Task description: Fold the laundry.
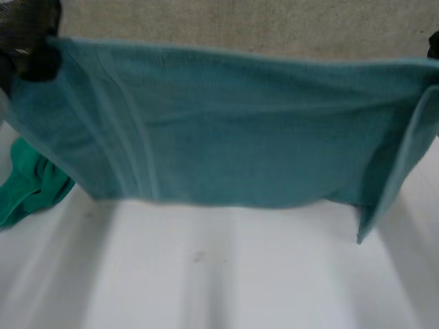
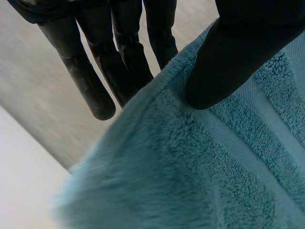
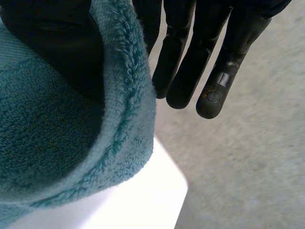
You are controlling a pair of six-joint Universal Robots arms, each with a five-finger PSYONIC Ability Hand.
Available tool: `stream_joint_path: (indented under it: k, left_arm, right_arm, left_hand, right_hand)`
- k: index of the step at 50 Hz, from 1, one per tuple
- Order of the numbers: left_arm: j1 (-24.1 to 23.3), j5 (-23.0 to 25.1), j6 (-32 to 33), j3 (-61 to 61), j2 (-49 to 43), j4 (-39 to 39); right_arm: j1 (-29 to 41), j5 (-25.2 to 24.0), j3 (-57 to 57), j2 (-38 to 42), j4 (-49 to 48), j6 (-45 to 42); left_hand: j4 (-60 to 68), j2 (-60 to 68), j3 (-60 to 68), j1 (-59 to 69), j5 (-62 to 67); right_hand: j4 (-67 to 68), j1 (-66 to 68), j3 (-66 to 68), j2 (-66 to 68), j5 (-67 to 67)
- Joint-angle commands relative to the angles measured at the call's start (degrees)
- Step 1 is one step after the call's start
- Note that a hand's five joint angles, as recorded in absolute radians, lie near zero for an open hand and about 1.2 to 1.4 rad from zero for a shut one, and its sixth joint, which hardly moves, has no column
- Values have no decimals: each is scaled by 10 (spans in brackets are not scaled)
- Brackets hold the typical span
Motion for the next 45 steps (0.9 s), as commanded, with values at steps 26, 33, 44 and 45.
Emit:
stream_joint_path:
  k: [26, 33, 44, 45]
  left_arm:
    - [-14, -62, 19, 392, -285, 98]
    - [-9, -46, 5, 175, -224, 103]
    - [2, -26, -40, -63, -233, 105]
    - [4, -26, -41, -71, -236, 106]
  right_arm:
    - [122, 136, -166, 192, -444, -58]
    - [115, 78, -37, 168, -352, -62]
    - [113, 33, 187, 180, -276, -92]
    - [113, 29, 211, 191, -286, -86]
  left_hand:
    - [113, 115, 118, 137, 150]
    - [113, 115, 118, 137, 150]
    - [113, 115, 118, 137, 150]
    - [113, 115, 118, 137, 150]
  right_hand:
    - [119, 252, 125, 129, 134]
    - [119, 252, 125, 129, 134]
    - [119, 252, 125, 129, 134]
    - [119, 252, 125, 129, 134]
